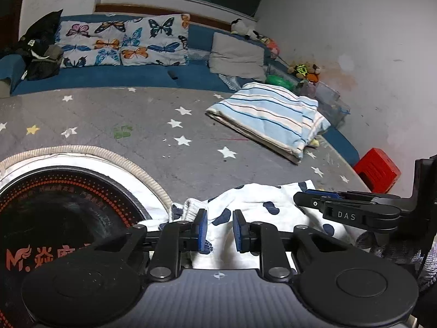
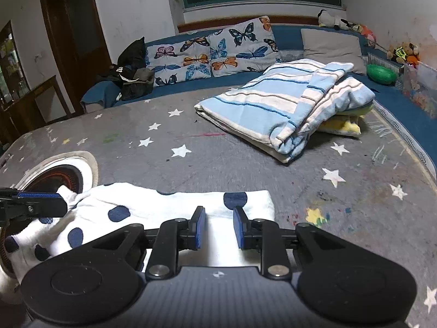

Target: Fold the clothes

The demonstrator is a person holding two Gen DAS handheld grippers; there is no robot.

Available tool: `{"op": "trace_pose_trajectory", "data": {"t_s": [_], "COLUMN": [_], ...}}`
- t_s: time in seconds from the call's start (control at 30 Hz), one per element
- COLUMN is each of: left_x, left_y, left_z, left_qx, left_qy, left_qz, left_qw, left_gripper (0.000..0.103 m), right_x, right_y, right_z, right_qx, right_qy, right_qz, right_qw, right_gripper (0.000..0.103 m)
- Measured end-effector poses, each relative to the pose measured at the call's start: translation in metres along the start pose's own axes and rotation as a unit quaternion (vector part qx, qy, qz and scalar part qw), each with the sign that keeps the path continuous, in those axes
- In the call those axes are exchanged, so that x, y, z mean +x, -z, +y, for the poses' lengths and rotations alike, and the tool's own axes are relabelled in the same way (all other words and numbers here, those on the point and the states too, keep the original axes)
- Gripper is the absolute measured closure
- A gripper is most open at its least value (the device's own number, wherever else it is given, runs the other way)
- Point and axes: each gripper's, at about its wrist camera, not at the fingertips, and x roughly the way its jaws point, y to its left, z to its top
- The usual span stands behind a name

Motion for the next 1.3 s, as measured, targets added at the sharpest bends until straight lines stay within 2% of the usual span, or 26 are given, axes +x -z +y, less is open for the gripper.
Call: {"op": "trace_pose_trajectory", "data": {"t_s": [0.23, 0.3, 0.37, 0.53, 0.7, 1.03, 1.13, 1.3], "left_x": [0.002, 0.001, 0.001, 0.000, 0.001, 0.003, 0.004, 0.002], "left_y": [0.001, 0.001, 0.002, 0.004, 0.005, 0.006, 0.007, 0.008], "left_z": [-0.002, -0.003, -0.004, -0.007, -0.010, -0.011, -0.012, -0.016], "left_qx": [0.001, 0.002, 0.006, 0.013, 0.020, 0.024, 0.026, 0.035], "left_qy": [-0.011, -0.012, -0.015, -0.022, -0.027, -0.032, -0.033, -0.033], "left_qz": [0.000, -0.001, -0.003, -0.007, -0.008, -0.007, -0.007, -0.010], "left_qw": [0.9999, 0.9999, 0.9999, 0.9997, 0.9994, 0.9992, 0.9991, 0.9988], "left_gripper": [0.081, 0.081, 0.081, 0.080, 0.080, 0.080, 0.079, 0.071], "right_x": [0.000, -0.001, -0.014, -0.040, -0.063, -0.079, -0.090, -0.097], "right_y": [-0.008, -0.009, -0.006, 0.012, 0.037, 0.079, 0.083, 0.084], "right_z": [0.002, 0.003, 0.008, 0.021, 0.028, 0.023, 0.025, 0.027], "right_qx": [-0.007, -0.009, -0.019, -0.033, -0.037, -0.047, -0.054, -0.055], "right_qy": [0.002, 0.001, -0.007, -0.027, -0.036, -0.008, 0.000, 0.007], "right_qz": [-0.006, -0.008, -0.011, -0.011, -0.006, 0.016, 0.006, -0.002], "right_qw": [1.000, 1.000, 1.000, 0.999, 0.999, 0.999, 0.999, 0.998], "right_gripper": [0.079, 0.073, 0.073, 0.067, 0.066, 0.062, 0.060, 0.054]}}
